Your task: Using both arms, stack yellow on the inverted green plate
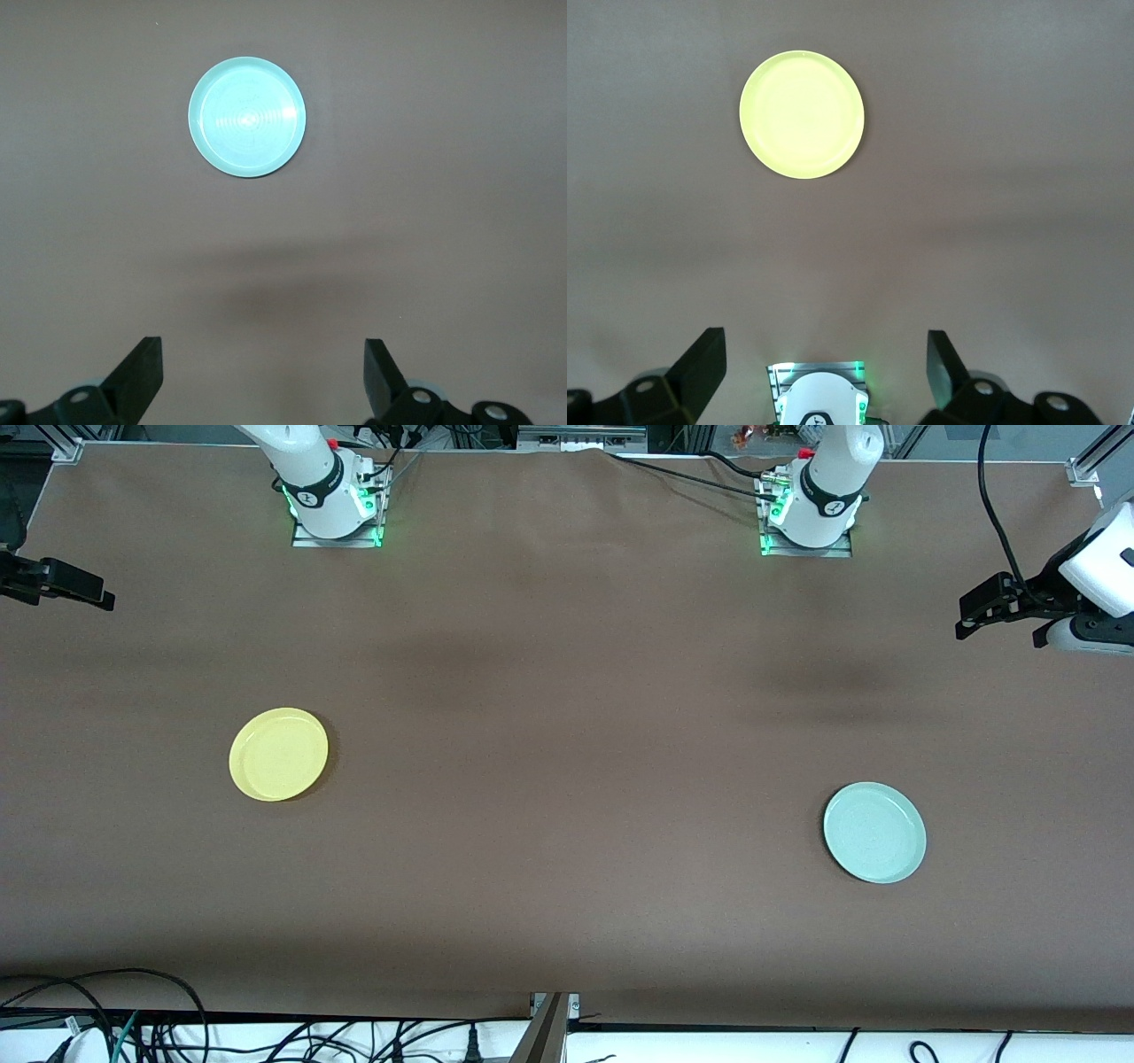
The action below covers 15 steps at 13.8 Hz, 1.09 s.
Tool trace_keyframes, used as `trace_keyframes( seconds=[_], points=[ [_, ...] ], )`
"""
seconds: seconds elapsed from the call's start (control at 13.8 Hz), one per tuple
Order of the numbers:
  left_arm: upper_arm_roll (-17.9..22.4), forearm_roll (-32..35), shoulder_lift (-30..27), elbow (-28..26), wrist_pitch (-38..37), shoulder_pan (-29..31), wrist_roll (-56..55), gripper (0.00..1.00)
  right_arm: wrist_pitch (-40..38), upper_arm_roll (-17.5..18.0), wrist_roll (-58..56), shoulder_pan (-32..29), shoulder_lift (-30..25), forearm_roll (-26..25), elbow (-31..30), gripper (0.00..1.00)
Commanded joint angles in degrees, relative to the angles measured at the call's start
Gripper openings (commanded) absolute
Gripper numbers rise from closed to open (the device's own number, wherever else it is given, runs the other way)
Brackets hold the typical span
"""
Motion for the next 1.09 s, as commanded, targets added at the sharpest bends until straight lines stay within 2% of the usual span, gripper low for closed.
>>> trace_keyframes(
  seconds=[0.0,0.58,1.02],
  points=[
    [0.2,-1.3,1.1,2.3,-1.7,0.4,0.0,1.0,-1.2,0.0,-0.1,-0.2,0.5,0.4,1.3,1.0],
    [0.1,-0.1,2.5,3.7,-1.3,0.1,0.4,1.0,-1.2,0.0,-0.1,-0.2,0.5,0.4,1.3,1.0],
    [0.3,1.1,5.9,5.7,-1.3,0.5,0.7,1.0,-1.2,0.0,-0.1,-0.2,0.5,0.4,1.3,1.0]
  ],
)
